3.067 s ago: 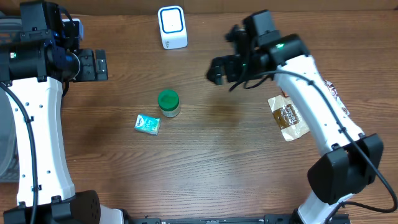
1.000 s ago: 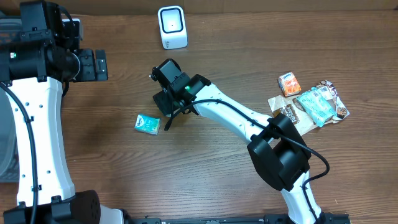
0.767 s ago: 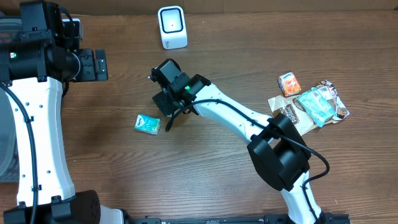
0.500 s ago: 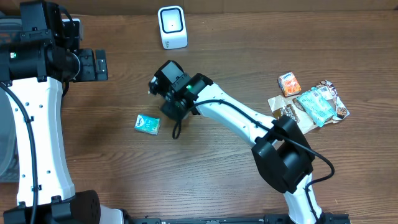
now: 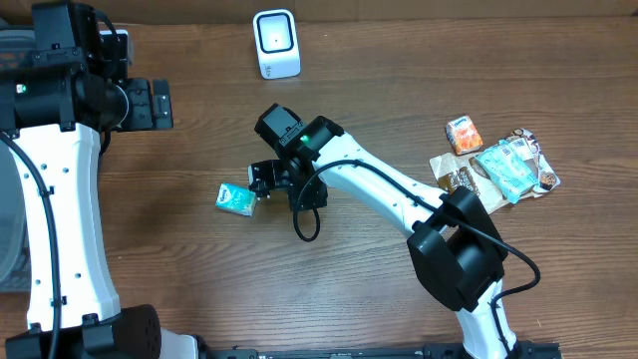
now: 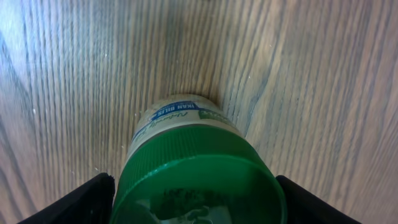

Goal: Scan the item barcode
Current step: 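Lower the right gripper over the bottle and grasp its cap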

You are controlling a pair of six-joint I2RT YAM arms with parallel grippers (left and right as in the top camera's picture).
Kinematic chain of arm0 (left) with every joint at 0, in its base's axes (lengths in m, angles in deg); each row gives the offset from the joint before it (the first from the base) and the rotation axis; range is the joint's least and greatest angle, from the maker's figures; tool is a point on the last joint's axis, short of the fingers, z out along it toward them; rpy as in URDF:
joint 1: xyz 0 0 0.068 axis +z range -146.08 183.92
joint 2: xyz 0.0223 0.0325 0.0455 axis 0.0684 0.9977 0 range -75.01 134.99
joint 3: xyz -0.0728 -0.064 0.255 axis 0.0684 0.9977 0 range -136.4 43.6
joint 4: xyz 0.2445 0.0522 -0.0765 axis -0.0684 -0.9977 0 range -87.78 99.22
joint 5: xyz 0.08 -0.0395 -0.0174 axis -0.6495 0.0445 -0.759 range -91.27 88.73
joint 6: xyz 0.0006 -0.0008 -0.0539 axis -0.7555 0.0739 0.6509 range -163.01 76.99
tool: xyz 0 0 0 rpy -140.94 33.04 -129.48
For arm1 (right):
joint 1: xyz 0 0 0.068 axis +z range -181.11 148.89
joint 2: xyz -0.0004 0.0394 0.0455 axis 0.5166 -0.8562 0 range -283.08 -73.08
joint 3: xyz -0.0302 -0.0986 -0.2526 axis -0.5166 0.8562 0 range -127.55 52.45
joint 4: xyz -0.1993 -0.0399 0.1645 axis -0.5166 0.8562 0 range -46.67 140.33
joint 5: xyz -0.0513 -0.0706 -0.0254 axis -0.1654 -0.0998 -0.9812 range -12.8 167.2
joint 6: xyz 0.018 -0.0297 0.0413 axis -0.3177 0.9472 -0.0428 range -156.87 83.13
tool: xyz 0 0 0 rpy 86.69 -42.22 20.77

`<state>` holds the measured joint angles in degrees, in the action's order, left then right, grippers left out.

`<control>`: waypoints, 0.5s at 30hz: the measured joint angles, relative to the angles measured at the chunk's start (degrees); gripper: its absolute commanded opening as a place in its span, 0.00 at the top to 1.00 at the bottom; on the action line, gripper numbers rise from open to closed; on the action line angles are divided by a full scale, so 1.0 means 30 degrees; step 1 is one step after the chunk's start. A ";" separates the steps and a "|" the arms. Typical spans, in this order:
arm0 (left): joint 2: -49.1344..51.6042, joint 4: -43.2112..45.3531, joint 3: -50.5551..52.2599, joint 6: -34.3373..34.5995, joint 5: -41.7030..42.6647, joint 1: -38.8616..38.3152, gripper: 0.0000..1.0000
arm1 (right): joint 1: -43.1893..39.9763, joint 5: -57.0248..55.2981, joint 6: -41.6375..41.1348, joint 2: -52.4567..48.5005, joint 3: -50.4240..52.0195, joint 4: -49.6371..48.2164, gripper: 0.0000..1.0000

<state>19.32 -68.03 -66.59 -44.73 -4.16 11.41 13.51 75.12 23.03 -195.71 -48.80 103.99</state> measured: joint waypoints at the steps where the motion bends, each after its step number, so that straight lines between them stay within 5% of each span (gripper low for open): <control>1: 0.0000 0.0000 0.0000 0.0000 0.0000 0.0000 0.01 | 0.0000 -0.0058 0.0248 0.0000 0.0000 0.0007 0.20; 11: 0.0000 0.0007 0.0000 0.0000 0.0000 0.0000 0.00 | 0.0000 -0.0510 0.0131 0.0000 0.0000 -0.0007 0.16; 15: 0.0000 0.0000 0.0000 0.0000 0.0000 0.0000 0.01 | -0.0029 -0.0758 -0.3016 0.0000 -0.0444 0.0124 0.00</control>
<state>19.32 -68.03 -66.59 -44.73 -4.16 11.41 13.43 72.84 13.98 -195.71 -50.13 104.36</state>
